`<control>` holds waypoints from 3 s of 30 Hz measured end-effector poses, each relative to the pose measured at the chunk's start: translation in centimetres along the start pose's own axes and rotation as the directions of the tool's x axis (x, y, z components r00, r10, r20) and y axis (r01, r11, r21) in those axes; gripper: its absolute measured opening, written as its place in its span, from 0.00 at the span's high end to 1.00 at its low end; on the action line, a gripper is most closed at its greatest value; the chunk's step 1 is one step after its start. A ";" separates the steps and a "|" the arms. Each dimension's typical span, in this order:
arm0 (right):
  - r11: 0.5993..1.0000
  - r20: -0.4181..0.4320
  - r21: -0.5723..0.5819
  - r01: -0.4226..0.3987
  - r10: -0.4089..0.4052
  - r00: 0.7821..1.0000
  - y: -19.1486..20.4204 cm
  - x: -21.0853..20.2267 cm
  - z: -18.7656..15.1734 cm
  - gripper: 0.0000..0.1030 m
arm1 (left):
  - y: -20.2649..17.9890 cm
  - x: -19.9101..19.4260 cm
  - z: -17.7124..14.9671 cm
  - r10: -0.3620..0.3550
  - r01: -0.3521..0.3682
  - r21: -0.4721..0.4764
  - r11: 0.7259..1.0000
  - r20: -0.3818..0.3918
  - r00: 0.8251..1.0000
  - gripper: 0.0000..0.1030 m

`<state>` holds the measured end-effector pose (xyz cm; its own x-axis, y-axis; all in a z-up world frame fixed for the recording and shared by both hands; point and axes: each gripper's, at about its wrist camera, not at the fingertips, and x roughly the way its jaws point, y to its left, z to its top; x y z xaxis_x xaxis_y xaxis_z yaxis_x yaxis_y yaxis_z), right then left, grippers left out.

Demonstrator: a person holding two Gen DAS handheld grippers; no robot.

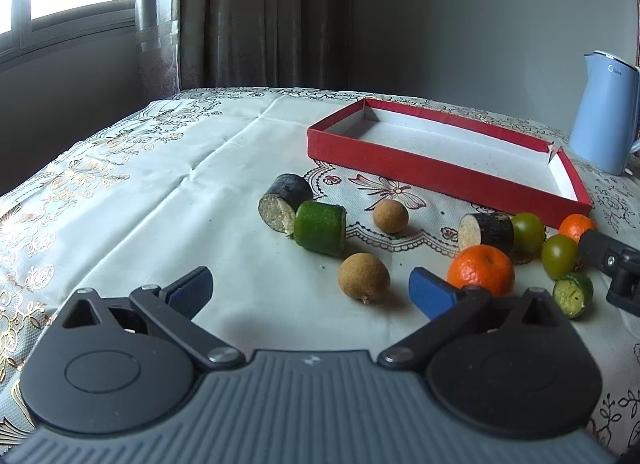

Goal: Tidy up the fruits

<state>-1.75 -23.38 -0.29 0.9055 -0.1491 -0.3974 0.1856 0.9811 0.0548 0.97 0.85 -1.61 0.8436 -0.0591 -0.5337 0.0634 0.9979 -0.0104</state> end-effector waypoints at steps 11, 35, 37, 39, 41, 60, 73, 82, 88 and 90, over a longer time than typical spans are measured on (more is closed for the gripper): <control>0.996 -0.132 -0.084 0.004 -0.015 0.991 1.0 1.6 -0.3 0.00 | 0.0 0.9 0.0 0.010 -0.010 0.005 1.000 -0.051 0.999 0.00; 0.998 -0.168 -0.064 -0.023 0.011 0.986 0.9 2.1 -0.5 0.00 | 0.1 1.4 0.0 0.006 -0.006 0.002 1.000 -0.082 0.997 0.00; 0.998 -0.163 -0.065 -0.022 0.011 0.987 1.0 2.0 -0.5 0.00 | 0.1 1.4 0.0 0.005 -0.005 0.000 1.000 -0.082 0.997 0.00; 0.998 -0.161 -0.065 -0.021 0.010 0.987 1.0 1.9 -0.5 0.00 | 0.1 1.4 0.0 0.004 -0.004 -0.002 1.000 -0.081 0.997 0.00; 0.998 -0.159 -0.066 -0.020 0.009 0.987 1.1 1.9 -0.5 0.00 | 0.1 1.4 0.0 0.003 -0.003 -0.003 1.000 -0.080 0.997 0.00; 0.997 -0.152 -0.079 -0.019 0.007 0.988 1.3 1.8 -0.5 0.00 | 0.2 1.3 0.1 0.001 -0.001 -0.008 1.000 -0.078 0.997 0.00; 0.996 -0.147 -0.088 -0.016 0.003 0.989 1.4 1.7 -0.6 0.00 | 0.7 1.1 0.1 0.006 -0.008 -0.038 0.999 -0.061 0.998 0.00; 0.996 -0.133 -0.080 -0.025 0.014 0.991 1.3 1.5 -0.5 0.00 | 0.9 1.0 0.0 0.010 -0.013 -0.044 0.999 -0.059 0.998 0.00; 0.997 -0.122 -0.074 -0.039 0.030 0.992 1.2 1.3 -0.5 0.00 | 1.1 1.0 0.0 0.012 -0.015 -0.049 0.999 -0.059 0.998 0.00; 0.996 -0.117 -0.074 -0.042 0.033 0.993 1.2 1.3 -0.6 0.00 | 1.2 1.0 -0.1 0.014 -0.017 -0.051 0.999 -0.060 0.998 0.00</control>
<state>-0.60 -22.31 -1.24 0.8602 -0.1007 -0.5000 0.1186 0.9929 0.0041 1.87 1.95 -2.21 0.8108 -0.0439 -0.5836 0.0219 0.9988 -0.0447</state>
